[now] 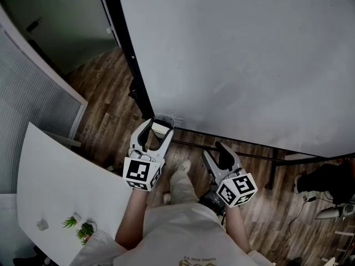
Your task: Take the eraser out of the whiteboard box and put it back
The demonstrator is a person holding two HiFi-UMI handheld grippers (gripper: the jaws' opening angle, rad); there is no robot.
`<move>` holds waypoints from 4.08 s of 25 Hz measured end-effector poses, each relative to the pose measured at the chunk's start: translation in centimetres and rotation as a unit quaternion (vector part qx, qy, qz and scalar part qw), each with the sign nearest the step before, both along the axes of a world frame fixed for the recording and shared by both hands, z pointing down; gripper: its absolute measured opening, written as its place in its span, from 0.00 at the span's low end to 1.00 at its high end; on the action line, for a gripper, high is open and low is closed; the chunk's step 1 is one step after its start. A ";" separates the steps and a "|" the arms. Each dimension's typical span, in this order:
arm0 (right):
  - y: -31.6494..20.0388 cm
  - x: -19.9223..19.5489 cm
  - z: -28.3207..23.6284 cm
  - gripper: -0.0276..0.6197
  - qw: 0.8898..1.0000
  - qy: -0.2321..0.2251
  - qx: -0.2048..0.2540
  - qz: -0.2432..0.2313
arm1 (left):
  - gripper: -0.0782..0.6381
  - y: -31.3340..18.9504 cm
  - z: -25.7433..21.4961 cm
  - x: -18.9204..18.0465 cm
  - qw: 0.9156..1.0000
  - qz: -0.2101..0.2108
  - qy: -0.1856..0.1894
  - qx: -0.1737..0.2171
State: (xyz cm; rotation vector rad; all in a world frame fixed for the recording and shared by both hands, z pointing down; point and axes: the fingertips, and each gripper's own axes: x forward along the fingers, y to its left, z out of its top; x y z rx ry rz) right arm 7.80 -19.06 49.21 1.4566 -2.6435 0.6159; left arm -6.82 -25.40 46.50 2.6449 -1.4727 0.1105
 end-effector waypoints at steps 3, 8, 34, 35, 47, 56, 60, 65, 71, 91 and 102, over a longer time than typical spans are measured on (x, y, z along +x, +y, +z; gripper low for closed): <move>0.0 0.1 0.1 0.38 1.000 0.001 -0.001 0.001 | 0.47 -0.1 0.4 0.0 1.000 -0.001 0.000 -0.003; 0.0 0.0 0.4 0.37 1.000 0.002 -0.004 -0.001 | 0.47 -0.2 1.1 -0.1 1.000 -0.004 0.001 -0.010; 0.7 0.2 0.2 0.37 1.000 0.004 -0.002 -0.002 | 0.48 0.0 1.0 -0.2 1.000 0.003 0.018 -0.017; 0.8 0.2 0.1 0.37 1.000 0.004 -0.001 -0.002 | 0.48 0.2 0.6 -0.3 1.000 0.003 0.019 -0.013; 2.5 -0.7 -2.2 0.35 1.000 0.002 0.027 -0.001 | 0.47 3.6 -3.0 -1.7 0.999 -0.009 0.039 0.014; 5.2 -2.8 -3.8 0.28 0.999 -0.005 0.044 -0.014 | 0.43 7.8 -3.9 -2.2 0.999 -0.001 0.023 0.025; 6.2 -3.4 -4.4 0.24 0.999 0.003 0.051 -0.014 | 0.38 9.5 -4.3 -2.1 0.999 0.010 0.017 0.030; 7.0 -3.8 -4.9 0.20 0.998 0.011 0.061 -0.006 | 0.26 10.9 -4.6 -2.8 0.999 0.006 0.009 0.036; 7.4 -3.8 -5.6 0.12 0.997 0.019 0.076 0.016 | 0.11 11.9 -3.9 -3.5 1.000 -0.004 -0.016 0.021; 7.9 -3.4 -6.3 0.06 0.995 0.037 0.090 0.036 | 0.11 12.4 -3.3 -5.0 0.999 -0.028 -0.015 -0.009; 8.0 -2.9 -6.2 0.06 0.993 0.056 0.093 0.042 | 0.11 12.1 -2.8 -4.7 0.999 -0.022 -0.016 -0.016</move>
